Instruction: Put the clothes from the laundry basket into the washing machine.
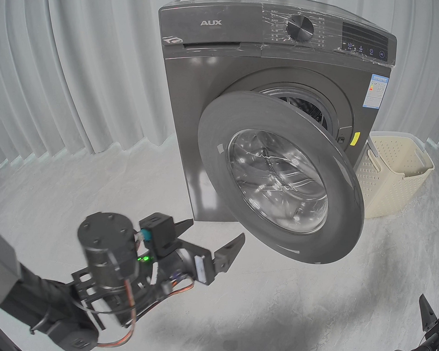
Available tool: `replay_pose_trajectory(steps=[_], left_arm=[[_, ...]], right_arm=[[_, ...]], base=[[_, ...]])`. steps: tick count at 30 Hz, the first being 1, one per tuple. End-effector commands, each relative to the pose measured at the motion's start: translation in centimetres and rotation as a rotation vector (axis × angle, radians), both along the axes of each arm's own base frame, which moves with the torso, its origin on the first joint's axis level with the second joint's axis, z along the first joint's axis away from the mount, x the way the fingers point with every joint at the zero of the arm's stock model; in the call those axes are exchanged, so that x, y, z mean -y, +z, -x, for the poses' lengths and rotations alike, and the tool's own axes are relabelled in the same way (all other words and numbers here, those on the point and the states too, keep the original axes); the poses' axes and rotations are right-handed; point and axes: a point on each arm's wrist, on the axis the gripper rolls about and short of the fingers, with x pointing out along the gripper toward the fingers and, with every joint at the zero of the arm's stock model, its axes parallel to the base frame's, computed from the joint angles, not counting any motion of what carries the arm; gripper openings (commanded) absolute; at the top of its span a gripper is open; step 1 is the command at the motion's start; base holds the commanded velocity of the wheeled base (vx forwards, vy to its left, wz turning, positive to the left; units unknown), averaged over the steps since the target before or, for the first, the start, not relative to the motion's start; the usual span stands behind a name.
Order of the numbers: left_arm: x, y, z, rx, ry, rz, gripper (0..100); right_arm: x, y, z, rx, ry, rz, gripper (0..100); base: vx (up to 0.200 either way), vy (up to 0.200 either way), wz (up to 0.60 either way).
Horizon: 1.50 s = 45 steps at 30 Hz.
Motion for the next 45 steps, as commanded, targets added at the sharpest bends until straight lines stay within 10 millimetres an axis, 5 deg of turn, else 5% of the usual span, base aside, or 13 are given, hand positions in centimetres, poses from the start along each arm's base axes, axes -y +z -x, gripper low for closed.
replay_pose_trajectory(steps=[1,12,22,27,36,43,45], left_arm=[[-9.7,1.9,8.8,0.114,0.055,0.021,100],[-17.9,0.8,14.5,0.222,0.387,-0.02,100],[-20.1,-1.8,19.4,0.218,0.57,-0.042,100],[-20.3,-5.3,22.1,0.176,0.562,-0.088,100],[-20.2,-5.5,22.2,0.14,0.548,-0.064,100],[-20.1,-6.0,22.5,0.112,0.673,-0.092,100],[-20.0,-6.3,22.5,0.106,0.671,-0.124,100]], right_arm=[[0.0,-0.5,0.0,-0.002,0.0,0.001,100],[-0.1,-0.5,0.0,-0.003,0.02,0.001,100],[-0.1,-0.5,0.0,0.001,0.03,0.004,100],[-0.1,4.9,1.8,0.201,0.063,-0.025,100],[-0.9,6.6,-2.8,-0.137,0.415,-0.029,100],[-1.6,8.8,-8.6,-0.258,0.551,0.076,100],[-2.5,9.5,-11.6,-0.262,0.593,0.087,100]], base=[[0.0,0.0,0.0],[0.0,0.0,0.0],[0.0,0.0,0.0],[0.0,0.0,0.0],[0.0,0.0,0.0],[0.0,0.0,0.0],[0.0,0.0,0.0]])
